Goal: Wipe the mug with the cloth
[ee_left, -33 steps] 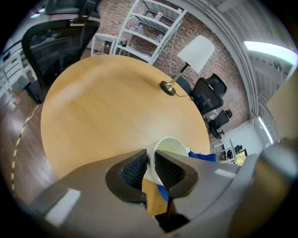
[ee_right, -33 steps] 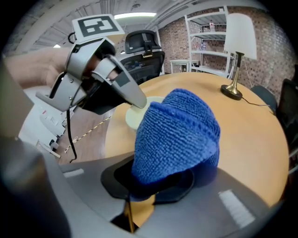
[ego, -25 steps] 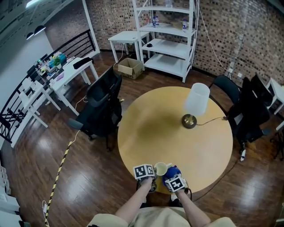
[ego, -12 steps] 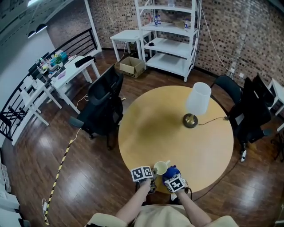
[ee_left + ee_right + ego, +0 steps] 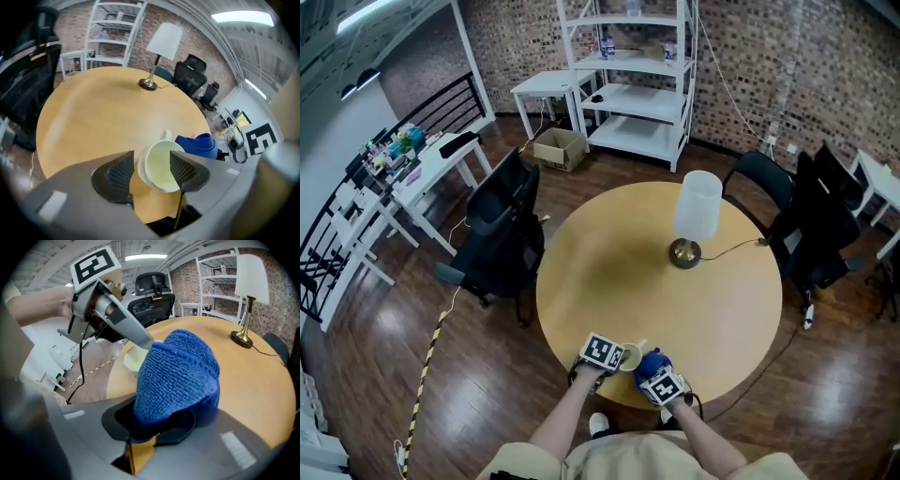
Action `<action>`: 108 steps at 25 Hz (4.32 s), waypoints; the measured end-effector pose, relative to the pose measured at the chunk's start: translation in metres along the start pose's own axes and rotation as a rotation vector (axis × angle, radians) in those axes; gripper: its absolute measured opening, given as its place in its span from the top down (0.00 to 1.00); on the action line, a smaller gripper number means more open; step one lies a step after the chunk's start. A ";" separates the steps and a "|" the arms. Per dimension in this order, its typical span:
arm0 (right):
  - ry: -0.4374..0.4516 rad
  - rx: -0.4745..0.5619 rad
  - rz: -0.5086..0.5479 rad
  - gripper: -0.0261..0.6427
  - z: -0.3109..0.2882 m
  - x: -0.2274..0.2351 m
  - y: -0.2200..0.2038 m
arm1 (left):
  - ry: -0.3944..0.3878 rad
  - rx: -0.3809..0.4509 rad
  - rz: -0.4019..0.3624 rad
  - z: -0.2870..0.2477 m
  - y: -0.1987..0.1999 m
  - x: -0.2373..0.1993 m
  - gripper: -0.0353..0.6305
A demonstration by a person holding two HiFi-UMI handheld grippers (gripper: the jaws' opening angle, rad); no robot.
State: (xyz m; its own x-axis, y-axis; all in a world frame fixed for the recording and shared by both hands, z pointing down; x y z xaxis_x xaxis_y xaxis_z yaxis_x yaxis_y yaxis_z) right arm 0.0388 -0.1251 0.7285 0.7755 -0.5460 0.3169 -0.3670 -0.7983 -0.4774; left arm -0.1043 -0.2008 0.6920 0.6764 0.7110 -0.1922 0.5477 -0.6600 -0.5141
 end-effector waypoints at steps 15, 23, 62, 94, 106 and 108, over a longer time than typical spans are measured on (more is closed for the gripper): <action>-0.006 0.033 -0.014 0.87 0.003 0.005 0.003 | -0.028 -0.096 0.122 -0.017 0.003 -0.010 0.86; -0.041 0.015 0.026 0.87 0.002 -0.001 0.003 | 0.067 0.097 0.629 0.002 -0.039 0.001 0.85; 0.020 0.017 0.057 0.87 0.004 0.006 -0.001 | -0.145 -0.256 -1.029 -0.029 0.038 0.042 0.89; 0.040 0.013 0.040 0.87 0.002 -0.004 0.001 | -0.100 0.078 0.444 0.012 -0.035 -0.003 0.47; 0.044 0.024 0.021 0.87 0.007 -0.002 0.000 | -0.027 -0.247 -0.815 -0.028 0.046 0.026 0.70; 0.045 0.025 0.023 0.87 0.006 -0.002 0.000 | -0.027 -0.250 -0.952 -0.032 0.051 0.032 0.79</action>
State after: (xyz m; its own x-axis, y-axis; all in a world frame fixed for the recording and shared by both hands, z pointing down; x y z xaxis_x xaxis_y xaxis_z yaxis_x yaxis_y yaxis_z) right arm 0.0405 -0.1222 0.7231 0.7427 -0.5757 0.3419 -0.3712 -0.7790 -0.5054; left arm -0.0390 -0.2193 0.6865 -0.1109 0.9756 0.1895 0.9484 0.1609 -0.2732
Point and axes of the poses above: the fingertips, and each gripper's own axes: z backward along the fingers, x to its right, y out of its top, the point moved 9 cm from there along z, backward along the fingers, and after that the axes turned 15 degrees about -z, right-handed, at the moved point
